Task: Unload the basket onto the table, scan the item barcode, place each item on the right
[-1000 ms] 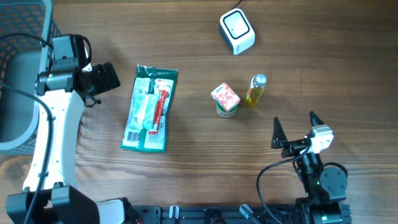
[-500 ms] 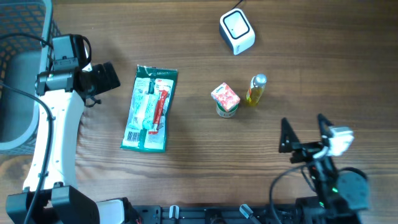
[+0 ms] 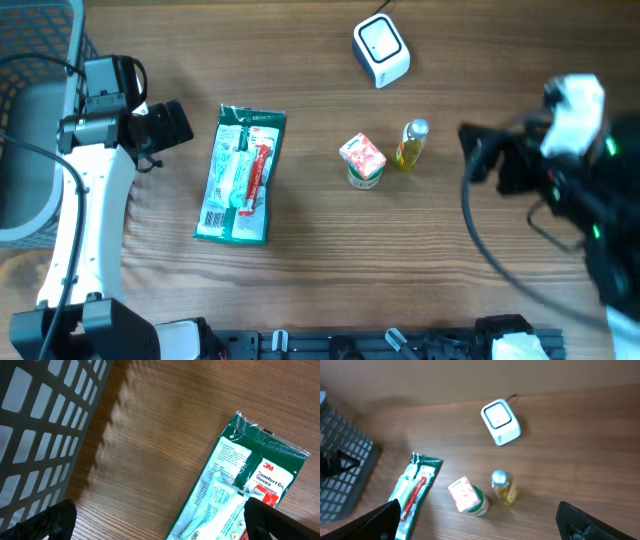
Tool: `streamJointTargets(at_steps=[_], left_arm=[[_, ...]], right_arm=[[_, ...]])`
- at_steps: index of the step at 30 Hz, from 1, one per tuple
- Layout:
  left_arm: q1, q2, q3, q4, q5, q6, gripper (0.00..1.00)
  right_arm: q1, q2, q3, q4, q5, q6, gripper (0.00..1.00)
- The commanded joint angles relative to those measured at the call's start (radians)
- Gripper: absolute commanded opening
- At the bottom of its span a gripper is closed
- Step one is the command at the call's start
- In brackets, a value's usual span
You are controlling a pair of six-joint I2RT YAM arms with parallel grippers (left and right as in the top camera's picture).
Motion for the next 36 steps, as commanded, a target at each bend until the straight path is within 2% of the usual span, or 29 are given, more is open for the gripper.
streamJointTargets(at_steps=[1, 4, 10, 13, 18, 25, 36], left_arm=[[0.003, 0.004, 0.0, 0.002, -0.009, -0.009, 1.0], [0.003, 0.004, 0.0, 0.002, -0.009, -0.009, 1.0], [0.003, 0.004, 0.0, 0.002, -0.009, -0.009, 1.0], [0.003, 0.004, 0.0, 0.002, -0.009, -0.009, 1.0], [0.003, 0.004, 0.0, 0.002, -0.009, -0.009, 1.0], [0.003, 0.004, 0.0, 0.002, -0.009, -0.009, 1.0], [0.003, 0.004, 0.0, 0.002, -0.009, -0.009, 1.0]], right_arm=[[-0.002, 0.106, 0.02, 0.0, -0.189, -0.002, 0.79], [0.037, 0.186, 0.02, -0.068, -0.174, -0.076, 0.77], [0.248, 0.334, 0.019, -0.141, 0.058, -0.134, 0.87], [0.366, 0.422, 0.019, -0.132, 0.165, -0.134, 0.99], [0.518, 0.623, 0.019, -0.029, 0.388, -0.133, 1.0], [0.531, 0.771, 0.019, 0.07, 0.427, -0.161, 1.0], [0.505, 0.864, 0.007, 0.1, 0.413, -0.164, 1.0]])
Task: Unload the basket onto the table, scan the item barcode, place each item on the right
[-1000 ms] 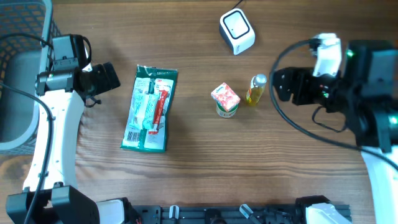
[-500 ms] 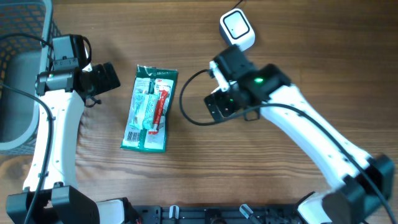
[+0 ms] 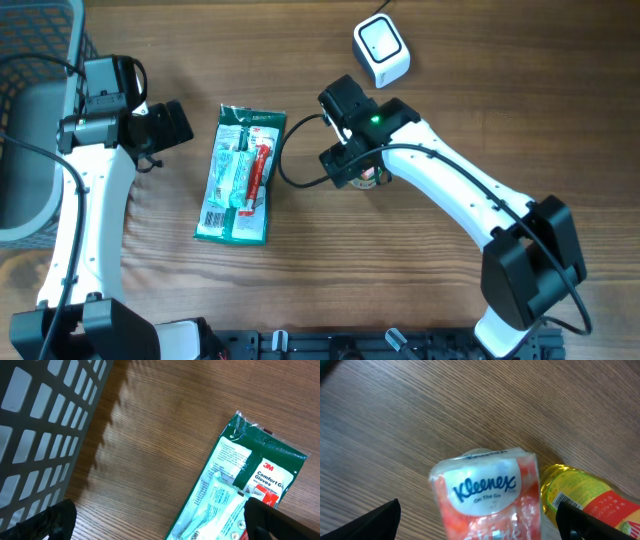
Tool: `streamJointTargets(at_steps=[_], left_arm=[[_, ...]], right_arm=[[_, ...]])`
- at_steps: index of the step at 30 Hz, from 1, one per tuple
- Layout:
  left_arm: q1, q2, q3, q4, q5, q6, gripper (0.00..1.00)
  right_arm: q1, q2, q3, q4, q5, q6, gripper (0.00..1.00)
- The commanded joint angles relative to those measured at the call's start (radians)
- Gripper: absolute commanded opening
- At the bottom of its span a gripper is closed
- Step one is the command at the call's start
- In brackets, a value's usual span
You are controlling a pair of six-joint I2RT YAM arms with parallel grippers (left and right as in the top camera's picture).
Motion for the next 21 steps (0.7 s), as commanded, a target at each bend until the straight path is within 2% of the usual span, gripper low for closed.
streamJointTargets(at_steps=[1, 10, 16, 21], left_arm=[[0.003, 0.004, 0.0, 0.002, -0.009, -0.009, 1.0], [0.003, 0.004, 0.0, 0.002, -0.009, -0.009, 1.0], [0.003, 0.004, 0.0, 0.002, -0.009, -0.009, 1.0], [0.003, 0.004, 0.0, 0.002, -0.009, -0.009, 1.0]], right_arm=[[-0.016, 0.044, 0.004, -0.005, 0.002, -0.009, 1.0], [-0.018, 0.064, 0.004, -0.038, -0.184, 0.0, 1.0], [-0.018, 0.064, 0.004, -0.062, -0.2, 0.128, 1.0], [0.0, 0.064, 0.004, -0.056, -0.303, 0.136, 1.0]])
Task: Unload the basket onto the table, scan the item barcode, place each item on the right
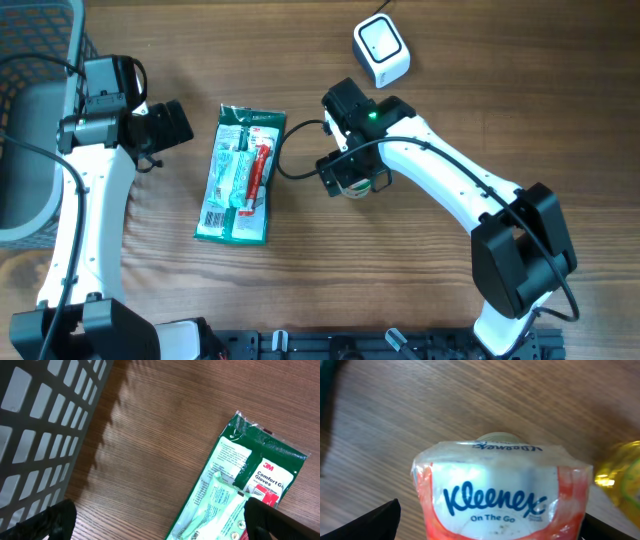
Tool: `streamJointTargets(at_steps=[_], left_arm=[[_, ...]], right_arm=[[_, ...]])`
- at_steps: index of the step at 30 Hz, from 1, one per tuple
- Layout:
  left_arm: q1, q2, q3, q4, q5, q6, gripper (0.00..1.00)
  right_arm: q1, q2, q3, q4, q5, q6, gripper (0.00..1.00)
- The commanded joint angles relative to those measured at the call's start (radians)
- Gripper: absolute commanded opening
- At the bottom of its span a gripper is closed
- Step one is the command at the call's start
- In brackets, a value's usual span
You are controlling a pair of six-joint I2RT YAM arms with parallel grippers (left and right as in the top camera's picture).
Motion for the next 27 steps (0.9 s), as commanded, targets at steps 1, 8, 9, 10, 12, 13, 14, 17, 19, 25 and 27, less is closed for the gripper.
streamJointTargets(at_steps=[1, 8, 9, 10, 12, 13, 14, 17, 19, 25, 27], left_arm=[[0.003, 0.004, 0.0, 0.002, -0.009, -0.009, 1.0], [0.003, 0.004, 0.0, 0.002, -0.009, -0.009, 1.0], [0.003, 0.004, 0.0, 0.002, -0.009, -0.009, 1.0], [0.003, 0.004, 0.0, 0.002, -0.009, -0.009, 1.0], [0.003, 0.004, 0.0, 0.002, -0.009, -0.009, 1.0], [0.003, 0.004, 0.0, 0.002, -0.009, -0.009, 1.0], [0.003, 0.003, 0.0, 0.002, -0.009, -0.009, 1.0], [0.003, 0.004, 0.0, 0.002, -0.009, -0.009, 1.0], [0.003, 0.004, 0.0, 0.002, -0.009, -0.009, 1.0], [0.003, 0.003, 0.0, 0.002, -0.009, -0.009, 1.0], [0.003, 0.004, 0.0, 0.002, -0.009, -0.009, 1.0]], right_arm=[[0.025, 0.019, 0.004, 0.003, -0.076, 0.05, 1.0], [0.032, 0.003, 0.063, -0.049, 0.029, 0.082, 1.0], [0.029, -0.006, 0.101, -0.086, 0.074, 0.082, 1.0], [0.024, -0.019, 0.175, -0.147, 0.111, 0.082, 1.0], [0.02, -0.035, 0.311, -0.231, 0.111, 0.082, 1.0], [0.02, -0.042, 0.37, -0.262, 0.111, 0.083, 1.0], [0.018, -0.048, 0.425, -0.29, 0.111, 0.088, 1.0], [-0.002, -0.07, 0.538, -0.349, 0.19, 0.215, 1.0], [-0.037, -0.085, 0.539, -0.366, 0.277, 0.313, 1.0], [-0.165, -0.08, 0.498, -0.376, 0.282, 0.318, 1.0], [-0.21, -0.08, 0.467, -0.369, 0.259, 0.319, 1.0]])
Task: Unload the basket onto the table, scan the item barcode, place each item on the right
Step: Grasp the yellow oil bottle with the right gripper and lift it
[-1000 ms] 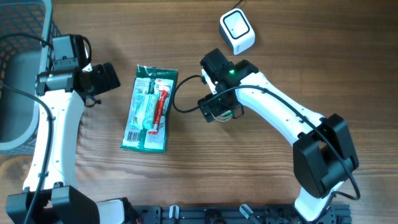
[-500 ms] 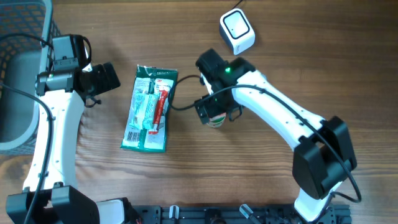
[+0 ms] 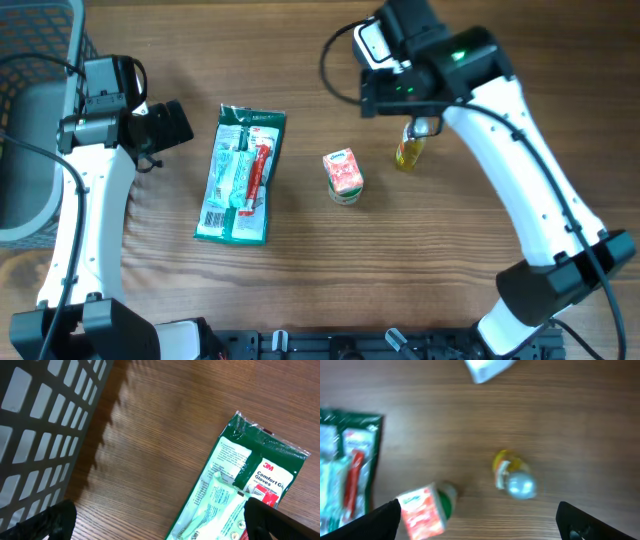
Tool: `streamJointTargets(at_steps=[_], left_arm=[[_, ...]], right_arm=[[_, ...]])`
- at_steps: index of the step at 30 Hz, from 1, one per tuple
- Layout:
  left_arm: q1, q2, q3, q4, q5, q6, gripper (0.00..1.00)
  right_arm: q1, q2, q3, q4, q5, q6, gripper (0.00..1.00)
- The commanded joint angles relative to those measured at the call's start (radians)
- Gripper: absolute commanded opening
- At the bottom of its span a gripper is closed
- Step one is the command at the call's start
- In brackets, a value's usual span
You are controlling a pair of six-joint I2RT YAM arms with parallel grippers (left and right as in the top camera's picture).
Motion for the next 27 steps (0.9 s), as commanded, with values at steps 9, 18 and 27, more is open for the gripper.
streamJointTargets(at_steps=[9, 18, 27], left_arm=[[0.003, 0.004, 0.0, 0.002, -0.009, -0.009, 1.0], [0.003, 0.004, 0.0, 0.002, -0.009, -0.009, 1.0], [0.003, 0.004, 0.0, 0.002, -0.009, -0.009, 1.0]], right_arm=[[-0.118, 0.006, -0.233, 0.109, -0.063, 0.099, 1.0], [-0.118, 0.009, -0.401, 0.242, -0.063, 0.154, 1.0], [-0.118, 0.013, -0.489, 0.337, -0.063, 0.153, 0.94]])
